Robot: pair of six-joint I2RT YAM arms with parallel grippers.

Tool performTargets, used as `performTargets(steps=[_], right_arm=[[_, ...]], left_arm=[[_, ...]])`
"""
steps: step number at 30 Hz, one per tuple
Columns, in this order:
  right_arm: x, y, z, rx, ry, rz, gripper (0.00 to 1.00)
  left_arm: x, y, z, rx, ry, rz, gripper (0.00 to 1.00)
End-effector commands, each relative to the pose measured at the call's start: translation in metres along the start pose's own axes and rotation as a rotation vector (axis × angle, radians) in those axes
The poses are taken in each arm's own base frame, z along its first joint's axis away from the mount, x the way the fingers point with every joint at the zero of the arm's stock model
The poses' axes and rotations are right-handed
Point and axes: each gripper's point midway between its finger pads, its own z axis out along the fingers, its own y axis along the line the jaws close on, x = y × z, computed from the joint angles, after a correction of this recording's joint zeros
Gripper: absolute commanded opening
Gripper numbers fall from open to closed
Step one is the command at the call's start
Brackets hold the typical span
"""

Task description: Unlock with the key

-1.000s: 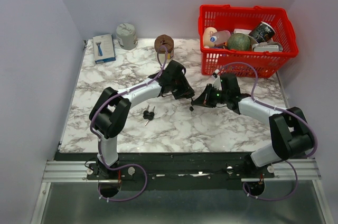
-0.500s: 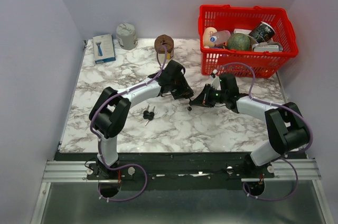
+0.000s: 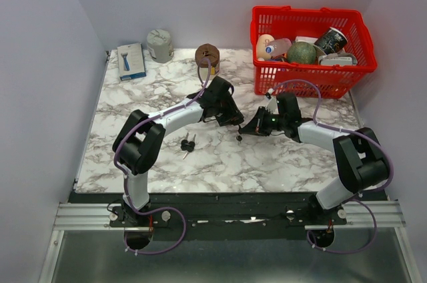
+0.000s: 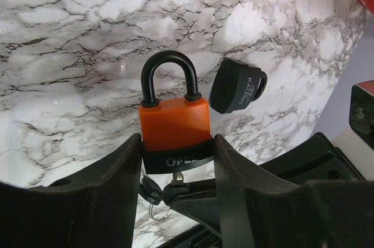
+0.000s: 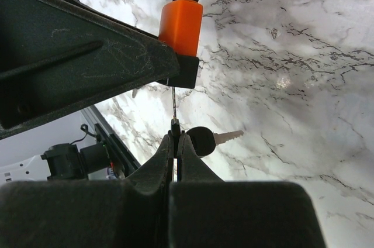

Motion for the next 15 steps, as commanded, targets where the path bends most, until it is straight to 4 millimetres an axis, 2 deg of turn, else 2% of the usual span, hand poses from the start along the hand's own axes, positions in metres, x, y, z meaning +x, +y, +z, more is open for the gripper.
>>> performTargets(steps=[1,15], right_arm=[[-0.014,-0.009,0.002,0.054,-0.043,0.019,0.01],[-0.035,-0.006,0.012,0.054,-0.085,0.009,0.01]], left_arm=[[-0.001,-0.021,-0.014,0.075,0.002,0.0,0.0],[0.008,-0.017,-0.014,0.088,0.023,0.011,0.0]])
